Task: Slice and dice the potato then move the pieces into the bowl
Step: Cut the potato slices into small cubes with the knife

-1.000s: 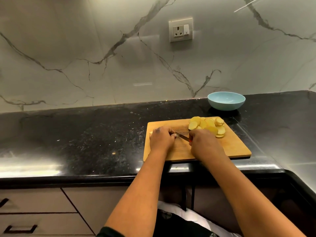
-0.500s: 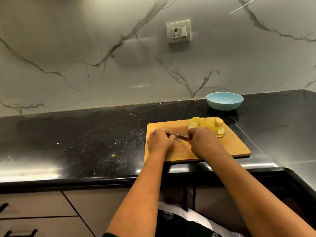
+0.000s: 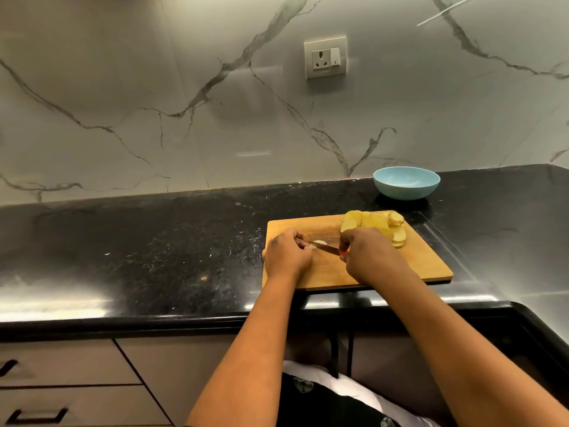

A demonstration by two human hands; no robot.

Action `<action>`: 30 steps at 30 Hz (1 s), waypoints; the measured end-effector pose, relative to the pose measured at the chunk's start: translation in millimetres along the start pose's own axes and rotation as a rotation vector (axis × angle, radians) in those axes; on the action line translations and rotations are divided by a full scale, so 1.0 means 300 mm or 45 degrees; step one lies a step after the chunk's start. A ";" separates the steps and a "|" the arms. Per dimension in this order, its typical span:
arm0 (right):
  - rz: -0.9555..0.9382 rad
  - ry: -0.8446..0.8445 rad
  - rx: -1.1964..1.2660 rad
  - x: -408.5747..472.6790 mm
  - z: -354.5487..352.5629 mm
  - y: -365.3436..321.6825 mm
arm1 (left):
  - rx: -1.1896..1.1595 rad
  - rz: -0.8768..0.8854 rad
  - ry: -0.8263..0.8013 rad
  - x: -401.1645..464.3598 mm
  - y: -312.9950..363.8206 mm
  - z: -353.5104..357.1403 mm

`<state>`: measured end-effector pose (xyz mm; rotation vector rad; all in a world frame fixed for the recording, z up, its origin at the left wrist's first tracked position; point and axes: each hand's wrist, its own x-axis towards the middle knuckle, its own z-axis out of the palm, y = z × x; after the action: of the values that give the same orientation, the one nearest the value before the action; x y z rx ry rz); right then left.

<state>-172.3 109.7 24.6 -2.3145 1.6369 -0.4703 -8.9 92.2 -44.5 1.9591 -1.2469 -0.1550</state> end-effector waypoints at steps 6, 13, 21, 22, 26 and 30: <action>0.042 -0.201 -0.309 0.037 -0.080 -0.017 | 0.006 0.045 -0.011 -0.013 0.003 -0.001; 0.064 0.161 0.238 0.032 -0.086 0.129 | 0.276 0.391 -0.175 -0.003 0.049 0.017; -0.132 0.617 0.263 0.093 0.104 0.221 | 0.300 0.395 -0.489 0.059 0.086 -0.012; -0.152 0.635 0.268 0.093 0.119 0.228 | 0.277 0.407 -0.484 0.059 0.073 -0.018; -0.207 0.643 0.287 0.100 0.146 0.242 | 0.252 0.487 -0.368 0.055 0.016 -0.042; -0.247 0.646 0.292 0.100 0.153 0.243 | 0.202 0.464 -0.163 0.056 -0.028 -0.074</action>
<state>-206.7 58.7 -42.8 -2.3046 1.4488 -1.3046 16.2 92.5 -30.0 1.8379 -1.7223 0.0039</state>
